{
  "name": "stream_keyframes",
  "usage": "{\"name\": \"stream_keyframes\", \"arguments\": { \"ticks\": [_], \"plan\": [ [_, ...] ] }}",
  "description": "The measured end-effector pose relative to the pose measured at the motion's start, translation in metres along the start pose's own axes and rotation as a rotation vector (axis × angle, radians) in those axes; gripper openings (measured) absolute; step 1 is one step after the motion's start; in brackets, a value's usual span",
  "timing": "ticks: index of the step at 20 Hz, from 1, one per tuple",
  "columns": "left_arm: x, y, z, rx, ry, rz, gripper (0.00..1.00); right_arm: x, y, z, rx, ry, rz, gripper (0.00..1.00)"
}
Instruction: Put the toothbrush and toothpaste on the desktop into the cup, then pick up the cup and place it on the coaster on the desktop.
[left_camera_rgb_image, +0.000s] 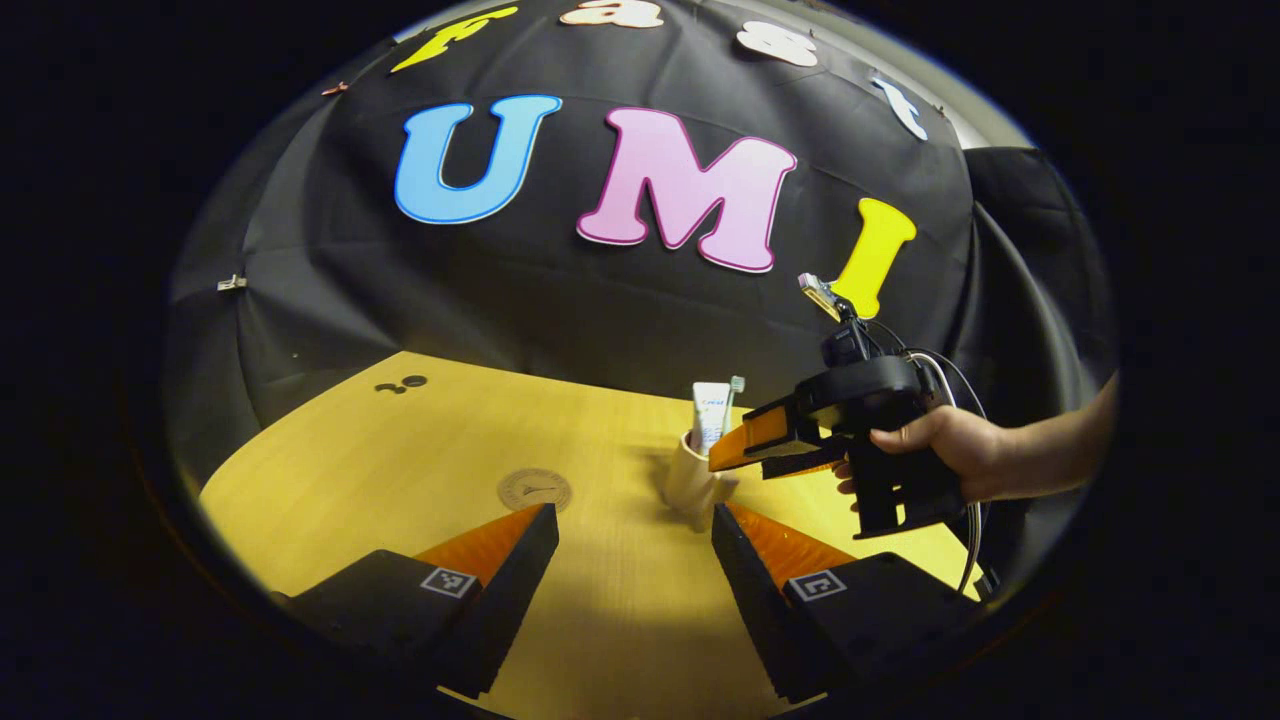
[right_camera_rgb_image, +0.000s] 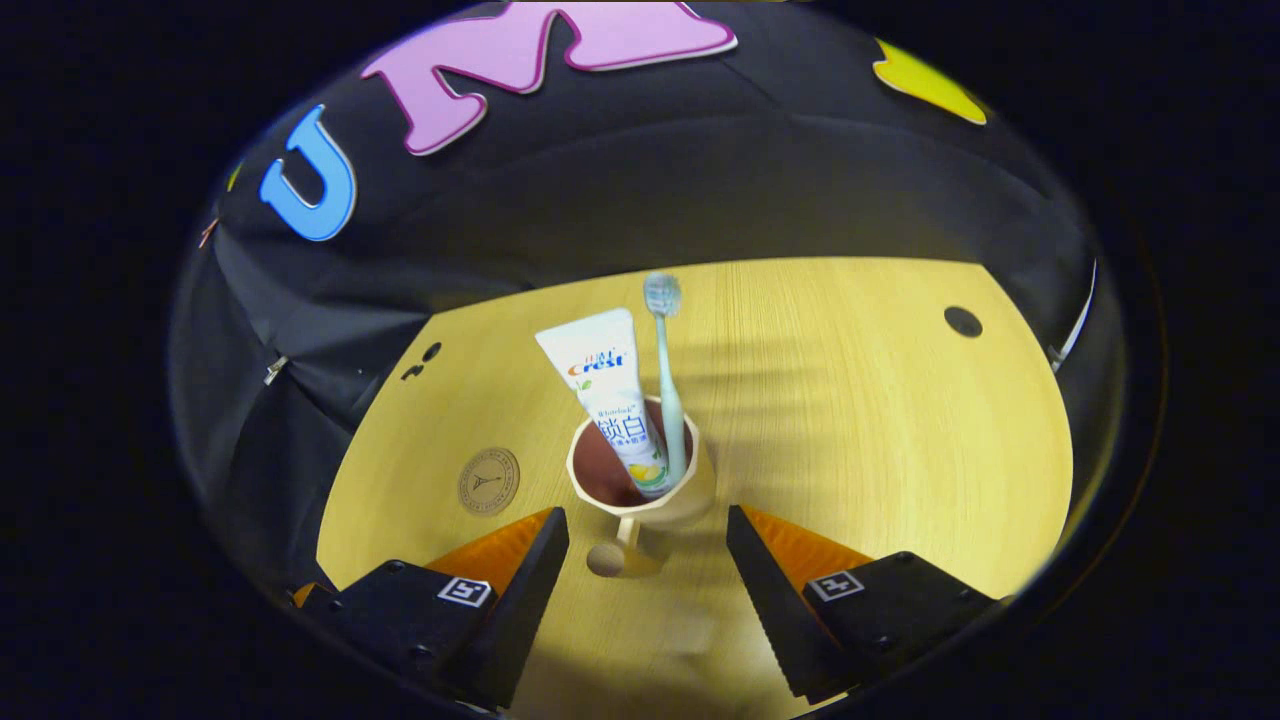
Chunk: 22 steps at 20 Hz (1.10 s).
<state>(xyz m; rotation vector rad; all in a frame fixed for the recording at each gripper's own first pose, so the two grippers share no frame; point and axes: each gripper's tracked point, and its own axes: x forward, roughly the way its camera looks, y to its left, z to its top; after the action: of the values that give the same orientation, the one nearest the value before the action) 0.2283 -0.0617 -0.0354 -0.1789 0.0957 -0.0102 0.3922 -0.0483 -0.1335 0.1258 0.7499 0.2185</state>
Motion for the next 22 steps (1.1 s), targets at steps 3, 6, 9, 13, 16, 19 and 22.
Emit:
{"name": "stream_keyframes", "arguments": {
  "ticks": [3,6,9,13,16,19,22],
  "plan": [
    [-0.011,0.023,-0.001,-0.019,0.013,0.042,0.97,0.011,0.002,-0.013,-0.003,0.101,-0.03,0.98],
    [-0.02,0.045,-0.005,-0.045,0.036,0.083,0.97,0.021,0.005,-0.02,-0.003,0.209,-0.045,0.98],
    [-0.025,0.062,-0.01,-0.071,0.045,0.114,0.97,0.034,0.007,-0.023,-0.046,0.303,-0.046,0.88],
    [-0.026,0.078,-0.036,-0.108,0.138,0.132,0.98,0.054,0.007,-0.029,-0.066,0.375,-0.08,0.96],
    [-0.029,0.085,-0.042,-0.122,0.154,0.139,0.98,0.064,0.007,-0.034,-0.089,0.402,-0.106,0.95],
    [-0.033,0.092,-0.046,-0.115,0.17,0.146,0.98,0.069,0.005,-0.038,-0.102,0.421,-0.118,0.86],
    [-0.034,0.097,-0.05,-0.124,0.183,0.153,0.98,0.072,0.007,-0.039,-0.08,0.431,-0.114,0.73]
  ]
}}
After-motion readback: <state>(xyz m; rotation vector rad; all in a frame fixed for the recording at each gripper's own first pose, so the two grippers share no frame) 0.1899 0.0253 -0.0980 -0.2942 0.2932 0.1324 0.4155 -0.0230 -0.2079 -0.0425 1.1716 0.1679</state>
